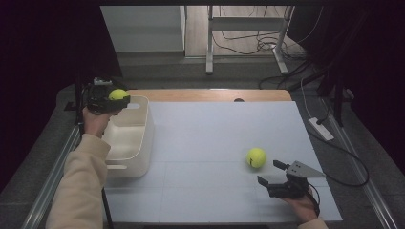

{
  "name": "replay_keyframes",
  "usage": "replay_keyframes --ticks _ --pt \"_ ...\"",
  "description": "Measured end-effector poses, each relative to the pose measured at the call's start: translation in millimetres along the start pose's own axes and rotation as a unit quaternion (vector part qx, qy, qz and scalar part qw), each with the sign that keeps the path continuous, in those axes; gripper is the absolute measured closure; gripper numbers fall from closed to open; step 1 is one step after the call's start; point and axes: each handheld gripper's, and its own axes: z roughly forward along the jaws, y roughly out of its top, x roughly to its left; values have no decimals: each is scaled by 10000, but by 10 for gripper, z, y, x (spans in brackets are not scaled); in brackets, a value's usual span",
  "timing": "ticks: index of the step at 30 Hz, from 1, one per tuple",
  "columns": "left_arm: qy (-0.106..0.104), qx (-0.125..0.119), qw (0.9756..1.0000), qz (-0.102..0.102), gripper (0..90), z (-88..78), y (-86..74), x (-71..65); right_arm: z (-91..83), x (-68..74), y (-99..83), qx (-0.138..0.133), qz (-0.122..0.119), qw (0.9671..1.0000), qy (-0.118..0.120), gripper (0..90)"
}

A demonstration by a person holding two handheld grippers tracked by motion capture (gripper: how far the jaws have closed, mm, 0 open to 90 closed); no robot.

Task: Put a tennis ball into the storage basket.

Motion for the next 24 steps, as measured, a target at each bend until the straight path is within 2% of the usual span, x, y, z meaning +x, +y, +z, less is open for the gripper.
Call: replay_keyframes --ticks 7,12,24 --pt "5 350 9994 16 272 94 -31 23 1 0 0 3 -9 10000 -1 95" --pt "79 571 9983 116 271 147 -63 16 1 -2 -1 3 -11 10000 1 95" --pt "119 539 9984 77 269 114 -70 49 2 -6 -2 8 -8 10000 6 95"
